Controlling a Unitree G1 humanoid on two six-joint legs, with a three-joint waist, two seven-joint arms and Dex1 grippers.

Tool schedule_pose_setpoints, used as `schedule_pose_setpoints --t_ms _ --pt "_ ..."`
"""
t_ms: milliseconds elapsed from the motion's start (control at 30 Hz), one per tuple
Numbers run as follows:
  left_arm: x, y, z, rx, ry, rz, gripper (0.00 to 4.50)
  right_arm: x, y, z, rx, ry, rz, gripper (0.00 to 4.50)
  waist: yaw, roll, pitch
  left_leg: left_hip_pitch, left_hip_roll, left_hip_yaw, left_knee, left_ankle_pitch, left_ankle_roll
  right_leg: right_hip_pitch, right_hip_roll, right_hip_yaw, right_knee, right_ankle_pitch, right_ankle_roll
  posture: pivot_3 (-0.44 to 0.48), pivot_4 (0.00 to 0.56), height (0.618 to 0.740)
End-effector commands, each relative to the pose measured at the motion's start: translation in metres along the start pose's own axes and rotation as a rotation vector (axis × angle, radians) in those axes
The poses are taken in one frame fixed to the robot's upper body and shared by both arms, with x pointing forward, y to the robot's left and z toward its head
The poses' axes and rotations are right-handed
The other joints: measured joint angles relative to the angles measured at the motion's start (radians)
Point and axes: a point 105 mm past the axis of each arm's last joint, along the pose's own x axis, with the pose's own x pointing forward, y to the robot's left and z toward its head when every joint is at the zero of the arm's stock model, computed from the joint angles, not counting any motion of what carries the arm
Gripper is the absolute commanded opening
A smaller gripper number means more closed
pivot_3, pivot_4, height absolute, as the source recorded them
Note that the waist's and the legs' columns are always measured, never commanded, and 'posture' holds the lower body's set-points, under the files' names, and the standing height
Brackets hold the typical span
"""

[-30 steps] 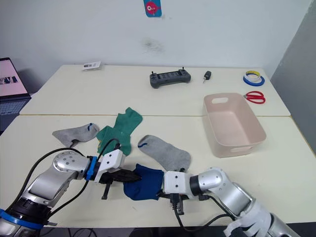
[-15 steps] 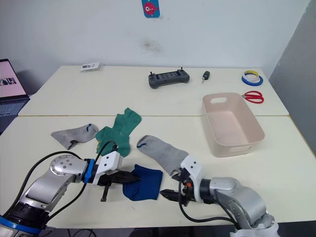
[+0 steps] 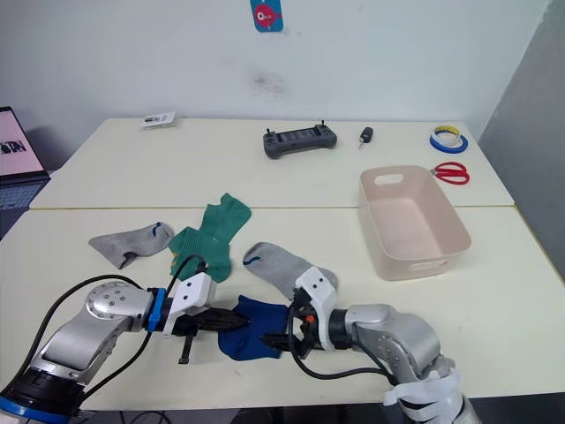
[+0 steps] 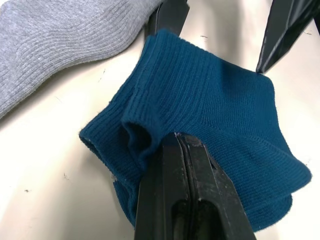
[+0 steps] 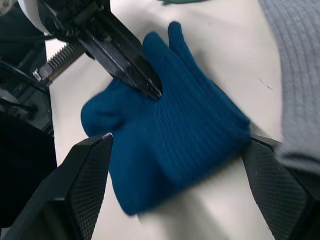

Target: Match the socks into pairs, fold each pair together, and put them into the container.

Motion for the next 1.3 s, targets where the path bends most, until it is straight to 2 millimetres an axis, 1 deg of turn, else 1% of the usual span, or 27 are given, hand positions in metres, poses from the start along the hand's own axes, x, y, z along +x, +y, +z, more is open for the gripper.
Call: schedule_pose_setpoints --t_ms 33,67,100,200,433,500,633,800,833,900,967,1067,1100,1167,1233,1267,1300 --pt "0.003 -0.007 -0.006 -0.028 0.022 -0.017 0.00 0.004 0.001 0.004 -0.002 -0.012 0.012 4.22 0.000 0.000 0.000 0.000 0.000 0.000 0.000 0.000 0.000 0.000 0.000 0.000 0.000 0.000 0.000 0.000 0.150 0.740" --pt "0.003 -0.007 -0.006 -0.029 0.023 -0.016 0.00 0.004 0.001 0.006 -0.003 -0.018 0.014 3.84 -0.001 0.000 0.000 0.000 0.000 0.000 0.000 0.000 0.000 0.000 0.000 0.000 0.000 0.000 0.000 0.000 0.150 0.740" --pt "0.003 -0.008 -0.006 -0.030 0.023 -0.015 0.00 0.004 0.001 0.007 -0.006 -0.024 0.017 3.63 -0.001 0.000 0.000 0.000 0.000 0.000 0.000 0.000 0.000 0.000 0.000 0.000 0.000 0.000 0.000 0.000 0.150 0.740" --pt "0.002 -0.008 -0.007 -0.034 0.023 -0.009 0.00 0.004 0.000 0.012 -0.020 -0.043 0.018 2.60 -0.001 0.000 0.000 0.000 0.000 0.000 0.000 0.000 0.000 0.000 0.000 0.000 0.000 0.000 0.000 0.000 0.150 0.740" --pt "0.001 -0.008 -0.005 -0.060 -0.013 0.020 0.00 -0.002 0.000 0.020 -0.082 -0.075 0.018 0.03 -0.002 0.000 0.000 -0.001 0.000 0.000 0.000 0.000 0.000 0.000 0.000 0.000 0.000 0.000 0.000 0.000 0.150 0.740" --pt "0.000 -0.006 0.000 -0.068 -0.049 0.034 0.00 -0.005 0.003 0.024 -0.111 -0.092 0.028 0.01 -0.002 0.000 0.000 -0.001 0.000 0.000 0.000 0.000 0.000 -0.001 0.000 0.000 0.000 0.000 0.000 0.000 0.150 0.740" --pt "-0.010 -0.006 0.027 -0.094 -0.176 0.028 0.00 -0.015 0.007 0.033 -0.182 -0.125 0.027 0.01 -0.002 0.000 0.000 -0.003 0.000 0.000 0.000 0.000 0.000 -0.002 -0.001 -0.001 0.000 0.000 0.000 0.000 0.150 0.740" --pt "-0.036 0.002 0.064 -0.139 -0.251 0.003 0.00 -0.044 0.010 0.058 -0.274 -0.210 -0.031 0.01 -0.002 -0.001 0.001 -0.004 0.000 -0.001 0.000 0.000 0.000 -0.003 -0.001 -0.001 0.000 0.000 0.000 0.000 0.150 0.740" --pt "-0.039 0.005 0.072 -0.139 -0.270 0.001 0.36 -0.051 0.011 0.061 -0.290 -0.223 -0.044 0.00 0.000 0.000 0.001 -0.005 0.000 -0.001 0.000 0.000 0.000 -0.003 -0.001 -0.002 0.000 0.000 0.000 0.000 0.150 0.740" --pt "-0.044 0.010 0.092 -0.142 -0.321 -0.008 0.79 -0.066 0.011 0.070 -0.318 -0.255 -0.082 0.00 0.004 -0.001 0.001 -0.004 -0.001 -0.001 0.001 0.000 0.000 -0.002 -0.001 -0.002 0.000 0.000 0.000 0.000 0.150 0.740" --pt "-0.046 0.013 0.111 -0.143 -0.368 -0.030 1.44 -0.083 0.009 0.077 -0.343 -0.280 -0.123 0.00 0.006 -0.001 0.001 -0.005 -0.001 0.000 0.001 0.000 0.000 -0.002 -0.001 -0.001 -0.001 0.000 0.000 0.000 0.150 0.740" --pt "-0.047 0.015 0.133 -0.129 -0.403 -0.072 2.44 -0.111 0.006 0.088 -0.383 -0.307 -0.192 0.00 0.010 -0.001 0.001 -0.005 -0.002 0.000 0.001 0.000 0.000 -0.002 -0.001 -0.001 -0.001 0.000 0.000 0.000 0.150 0.740" --pt "-0.047 0.016 0.138 -0.127 -0.411 -0.086 2.69 -0.121 0.003 0.092 -0.391 -0.317 -0.222 0.00 0.011 -0.001 0.001 -0.005 -0.002 0.000 0.001 0.000 0.000 -0.002 -0.001 -0.001 -0.001 0.000 0.000 0.000 0.150 0.740" --pt "-0.044 0.013 0.147 -0.115 -0.408 -0.133 3.34 -0.148 -0.006 0.104 -0.416 -0.337 -0.316 0.00 0.012 -0.001 0.002 -0.005 -0.001 0.000 0.001 0.000 0.000 -0.002 -0.001 -0.001 -0.001 0.000 0.000 0.000 0.150 0.740" --pt "-0.040 0.011 0.151 -0.098 -0.389 -0.173 3.96 -0.175 -0.017 0.116 -0.433 -0.349 -0.417 0.00 0.012 -0.001 0.002 -0.004 -0.002 0.001 0.001 0.000 0.000 -0.002 0.000 0.000 -0.001 0.000 0.000 0.000 0.150 0.740" --pt "-0.039 0.010 0.152 -0.094 -0.383 -0.184 4.30 -0.183 -0.019 0.119 -0.438 -0.350 -0.444 0.00 0.012 -0.001 0.002 -0.004 -0.002 0.001 0.001 0.000 0.000 -0.002 0.000 0.000 -0.001 0.000 0.000 0.000 0.150 0.740" --pt "-0.038 0.010 0.153 -0.092 -0.381 -0.190 4.45 -0.187 -0.021 0.121 -0.439 -0.349 -0.457 0.00 0.012 -0.001 0.002 -0.004 -0.002 0.001 0.000 0.000 0.000 -0.002 0.001 0.000 -0.001 0.000 0.000 0.000 0.150 0.740"
